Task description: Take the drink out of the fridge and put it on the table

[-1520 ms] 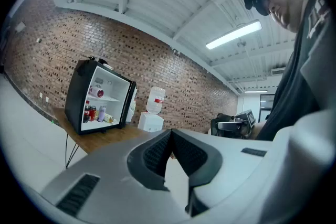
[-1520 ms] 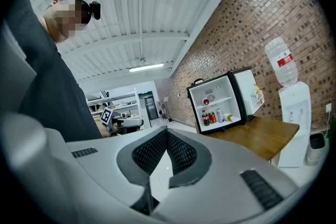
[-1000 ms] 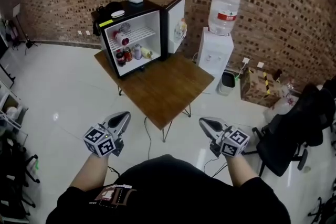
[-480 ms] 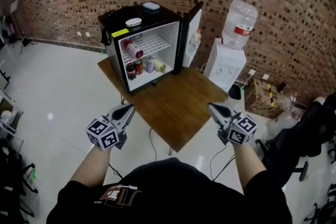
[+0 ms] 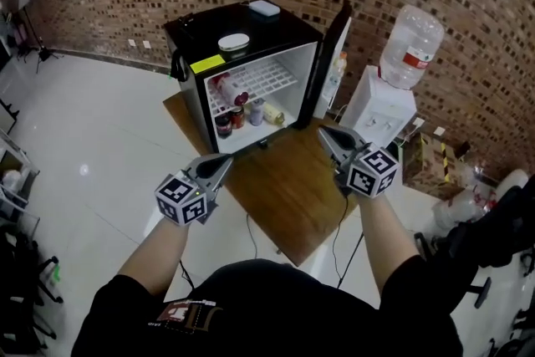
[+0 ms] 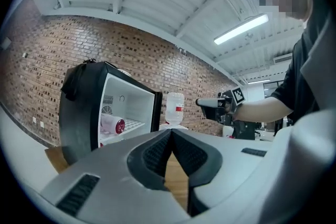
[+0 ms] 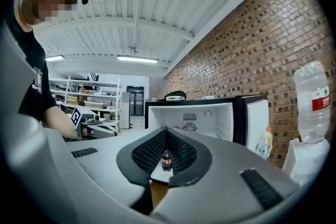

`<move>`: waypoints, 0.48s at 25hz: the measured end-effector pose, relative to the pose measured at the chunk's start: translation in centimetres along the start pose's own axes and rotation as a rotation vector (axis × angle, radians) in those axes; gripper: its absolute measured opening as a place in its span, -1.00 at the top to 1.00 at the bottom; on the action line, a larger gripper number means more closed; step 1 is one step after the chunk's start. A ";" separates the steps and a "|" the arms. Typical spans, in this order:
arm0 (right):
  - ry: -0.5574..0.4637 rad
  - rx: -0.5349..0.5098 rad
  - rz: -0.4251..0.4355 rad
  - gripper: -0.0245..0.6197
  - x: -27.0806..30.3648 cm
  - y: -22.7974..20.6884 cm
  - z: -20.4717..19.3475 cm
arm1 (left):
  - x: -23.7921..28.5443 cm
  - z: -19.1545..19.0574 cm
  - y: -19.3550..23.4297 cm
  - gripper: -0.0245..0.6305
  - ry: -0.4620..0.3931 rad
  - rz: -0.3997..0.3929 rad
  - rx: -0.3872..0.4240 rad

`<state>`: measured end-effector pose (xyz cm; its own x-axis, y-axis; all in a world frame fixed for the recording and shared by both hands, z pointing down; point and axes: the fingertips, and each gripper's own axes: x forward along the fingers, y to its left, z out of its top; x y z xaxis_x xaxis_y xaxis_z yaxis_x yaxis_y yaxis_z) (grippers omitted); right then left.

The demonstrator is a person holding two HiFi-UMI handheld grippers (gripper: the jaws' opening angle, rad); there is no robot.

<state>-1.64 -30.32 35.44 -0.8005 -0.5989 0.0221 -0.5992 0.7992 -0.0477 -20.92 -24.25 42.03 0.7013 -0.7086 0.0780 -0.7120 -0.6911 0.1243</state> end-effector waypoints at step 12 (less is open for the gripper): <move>-0.014 0.131 0.084 0.81 14.9 -6.5 -6.0 | 8.6 -3.2 3.5 0.92 0.060 0.100 -0.024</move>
<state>-9.74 -44.12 42.08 -0.8469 -0.5317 -0.0009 -0.5230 0.8333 -0.1790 -17.25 -32.29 46.29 0.6280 -0.7635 0.1505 -0.7781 -0.6131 0.1368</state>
